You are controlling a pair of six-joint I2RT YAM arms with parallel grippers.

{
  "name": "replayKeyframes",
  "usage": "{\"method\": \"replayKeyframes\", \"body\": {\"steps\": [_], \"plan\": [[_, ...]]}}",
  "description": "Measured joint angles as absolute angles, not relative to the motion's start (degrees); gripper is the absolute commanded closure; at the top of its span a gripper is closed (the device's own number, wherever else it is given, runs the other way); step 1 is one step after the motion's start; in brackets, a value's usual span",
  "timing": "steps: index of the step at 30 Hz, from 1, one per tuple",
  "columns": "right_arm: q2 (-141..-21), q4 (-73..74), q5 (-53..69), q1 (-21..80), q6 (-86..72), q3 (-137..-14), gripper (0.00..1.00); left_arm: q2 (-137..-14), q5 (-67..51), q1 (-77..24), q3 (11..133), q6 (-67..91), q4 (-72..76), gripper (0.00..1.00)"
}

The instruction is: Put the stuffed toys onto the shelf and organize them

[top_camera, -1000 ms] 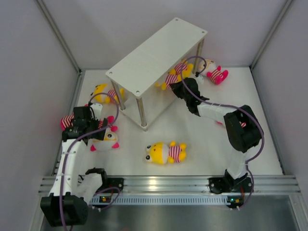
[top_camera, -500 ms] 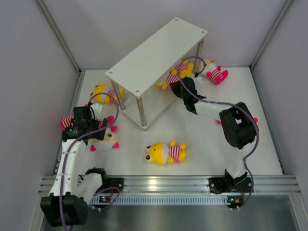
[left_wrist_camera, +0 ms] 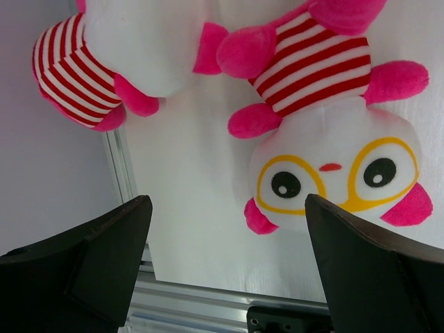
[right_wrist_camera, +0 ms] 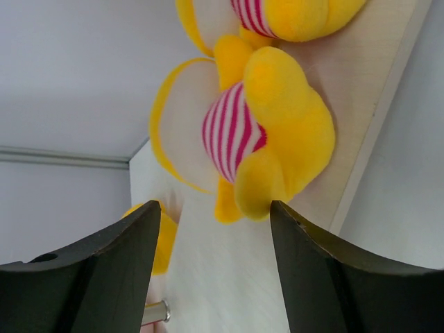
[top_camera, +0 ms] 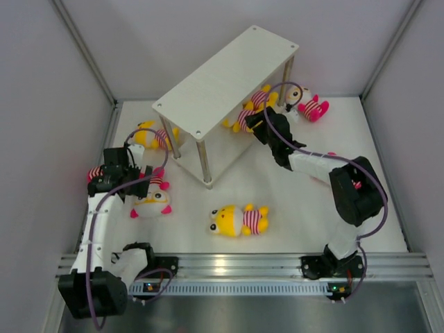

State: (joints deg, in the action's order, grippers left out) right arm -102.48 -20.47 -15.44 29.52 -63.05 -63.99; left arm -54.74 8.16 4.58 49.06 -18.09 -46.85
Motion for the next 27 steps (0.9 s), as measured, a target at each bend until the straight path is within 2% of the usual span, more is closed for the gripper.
{"method": "replayKeyframes", "body": {"steps": [6, 8, 17, 27], "plan": [[-96.73, -21.93, -13.06, 29.52, -60.29, -61.12, 0.34, -60.49, 5.04, 7.64, 58.63, -17.30, -46.78, 0.18], [-94.28, -22.13, -12.45, 29.52, -58.96, -59.46, 0.33, -63.24, 3.84, 8.10, 62.35, -16.40, -46.61, 0.18], [-84.05, -22.33, -9.96, 29.52, -50.96, -56.25, 0.32, -77.91, 0.40, 8.73, 72.66, -13.41, -45.08, 0.12], [-76.47, -21.34, -9.58, 29.52, -43.72, -54.72, 0.32, -94.61, -0.95, 8.43, 81.01, -10.94, -34.04, 0.06]]}}
